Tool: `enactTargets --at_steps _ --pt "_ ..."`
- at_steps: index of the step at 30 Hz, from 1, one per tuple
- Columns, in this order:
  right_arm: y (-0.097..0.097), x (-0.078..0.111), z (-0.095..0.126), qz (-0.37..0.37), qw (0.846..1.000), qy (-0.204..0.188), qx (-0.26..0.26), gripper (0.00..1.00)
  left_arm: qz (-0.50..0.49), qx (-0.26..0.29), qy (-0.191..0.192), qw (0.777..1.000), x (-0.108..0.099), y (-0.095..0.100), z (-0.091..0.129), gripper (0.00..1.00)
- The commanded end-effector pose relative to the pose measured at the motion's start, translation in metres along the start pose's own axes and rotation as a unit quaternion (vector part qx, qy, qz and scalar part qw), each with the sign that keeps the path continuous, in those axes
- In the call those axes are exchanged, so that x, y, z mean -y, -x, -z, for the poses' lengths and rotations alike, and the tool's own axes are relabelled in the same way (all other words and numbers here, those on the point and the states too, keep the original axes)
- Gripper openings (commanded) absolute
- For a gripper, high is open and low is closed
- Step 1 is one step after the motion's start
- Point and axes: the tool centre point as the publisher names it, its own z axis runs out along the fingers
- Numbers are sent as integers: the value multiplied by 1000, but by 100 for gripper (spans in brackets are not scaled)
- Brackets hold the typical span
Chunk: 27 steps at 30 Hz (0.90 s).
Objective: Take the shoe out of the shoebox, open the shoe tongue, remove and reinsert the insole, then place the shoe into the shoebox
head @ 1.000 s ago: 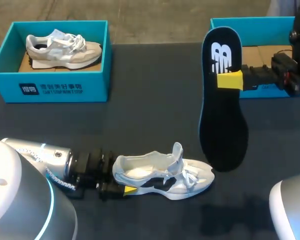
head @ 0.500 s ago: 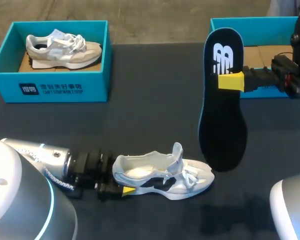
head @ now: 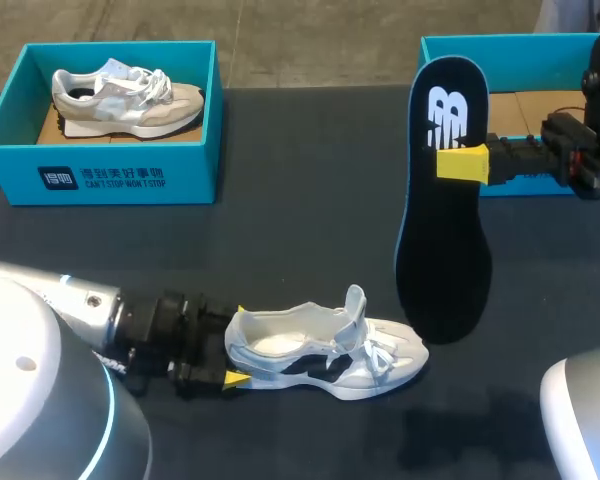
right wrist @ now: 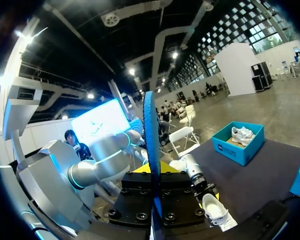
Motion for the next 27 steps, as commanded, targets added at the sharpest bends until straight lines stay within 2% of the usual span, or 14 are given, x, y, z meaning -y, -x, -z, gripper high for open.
enactTargets --at_steps 1,3,7,12,18,20,21,27 --pt "-11 4 -10 0 998 25 49 0 7 7 26 1000 10 -6 17 100" --pt "-11 4 -10 0 998 25 49 0 12 7 44 999 13 -5 24 100" --pt "-11 4 -10 0 998 25 49 0 23 -1 129 991 17 -5 36 100" --pt "-11 4 -10 0 998 25 49 0 33 -22 232 972 26 -10 51 100" --pt "-11 4 -10 0 998 25 49 0 29 -33 304 952 41 -17 63 100" --pt "-11 4 -10 0 998 25 49 0 20 -25 344 939 45 -15 65 100" --pt "-11 4 -10 0 998 25 49 0 -3 -12 382 924 47 -11 67 100" --pt "-11 4 -10 0 998 25 49 0 -3 -12 382 924 47 -11 67 100"
